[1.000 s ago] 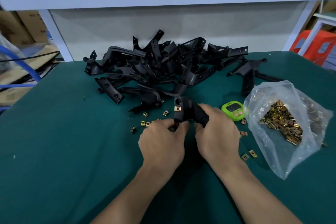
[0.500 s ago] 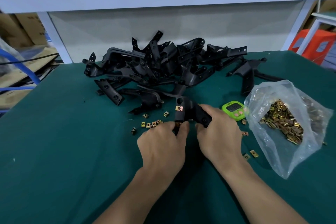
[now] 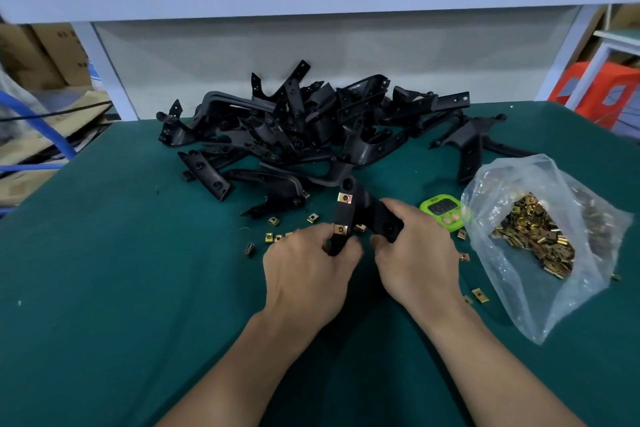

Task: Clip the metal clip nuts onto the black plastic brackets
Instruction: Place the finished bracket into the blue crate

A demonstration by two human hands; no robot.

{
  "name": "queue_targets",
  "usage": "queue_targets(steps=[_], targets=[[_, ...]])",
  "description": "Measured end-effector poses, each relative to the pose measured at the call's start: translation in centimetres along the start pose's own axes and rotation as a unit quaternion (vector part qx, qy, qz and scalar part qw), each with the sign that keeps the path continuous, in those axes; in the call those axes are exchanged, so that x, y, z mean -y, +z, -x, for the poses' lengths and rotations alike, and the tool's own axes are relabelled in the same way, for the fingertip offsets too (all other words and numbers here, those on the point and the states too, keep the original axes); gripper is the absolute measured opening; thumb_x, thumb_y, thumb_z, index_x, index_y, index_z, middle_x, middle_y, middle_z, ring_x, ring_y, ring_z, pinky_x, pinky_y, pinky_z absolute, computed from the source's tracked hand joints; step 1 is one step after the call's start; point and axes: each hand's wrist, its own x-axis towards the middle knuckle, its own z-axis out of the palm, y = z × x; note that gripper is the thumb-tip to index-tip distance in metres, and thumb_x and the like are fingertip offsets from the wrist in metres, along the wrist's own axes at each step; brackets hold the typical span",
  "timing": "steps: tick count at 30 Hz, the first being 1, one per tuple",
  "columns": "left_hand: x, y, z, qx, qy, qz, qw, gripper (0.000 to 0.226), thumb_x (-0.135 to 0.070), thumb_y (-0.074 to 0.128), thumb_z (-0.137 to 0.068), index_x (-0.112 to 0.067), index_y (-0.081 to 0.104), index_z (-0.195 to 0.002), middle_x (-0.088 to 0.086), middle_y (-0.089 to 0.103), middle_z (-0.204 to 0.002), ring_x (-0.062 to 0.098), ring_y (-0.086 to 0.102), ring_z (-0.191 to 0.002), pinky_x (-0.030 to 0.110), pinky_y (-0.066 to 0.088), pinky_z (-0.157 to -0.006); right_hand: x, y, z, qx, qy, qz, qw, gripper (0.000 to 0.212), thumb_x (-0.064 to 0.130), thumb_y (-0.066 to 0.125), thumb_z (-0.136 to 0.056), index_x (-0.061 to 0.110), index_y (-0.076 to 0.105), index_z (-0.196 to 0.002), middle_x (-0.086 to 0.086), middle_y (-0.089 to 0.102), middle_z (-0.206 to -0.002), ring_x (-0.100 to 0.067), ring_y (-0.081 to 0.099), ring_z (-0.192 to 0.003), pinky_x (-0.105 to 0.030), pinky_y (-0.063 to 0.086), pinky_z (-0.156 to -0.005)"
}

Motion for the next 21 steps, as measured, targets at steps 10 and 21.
queue_targets(steps=[10, 21], targets=[[0.2, -1.0, 0.6, -0.035, 0.012, 0.170, 0.985, 0.056, -0.023, 0.068, -0.096, -0.054, 0.044, -0.136, -0.024, 0.072, -0.095, -0.004, 0.069, -0.088, 0.014, 0.053, -0.079, 3.1, -1.7, 2.4, 0.043, -0.119, 0.153, 0.980, 0.053, 0.016, 0.068, -0.086, 0.032, 0.050, -0.133, 0.010, 0.059, -0.108, -0.017, 0.066, -0.087, -0.028, 0.034, -0.064], [-7.0, -0.7, 1.8, -0.028, 0.027, 0.403, 0.914, 0.032, -0.013, 0.073, -0.090, -0.039, 0.070, -0.108, -0.006, 0.067, -0.067, 0.010, 0.053, -0.044, 0.020, 0.044, -0.044, 2.0, -14.2, 6.6, 0.151, -0.003, -0.016, 0.988, 0.068, 0.012, 0.065, -0.087, 0.054, 0.042, -0.135, 0.005, 0.066, -0.089, -0.019, 0.065, -0.067, -0.040, 0.059, -0.058]])
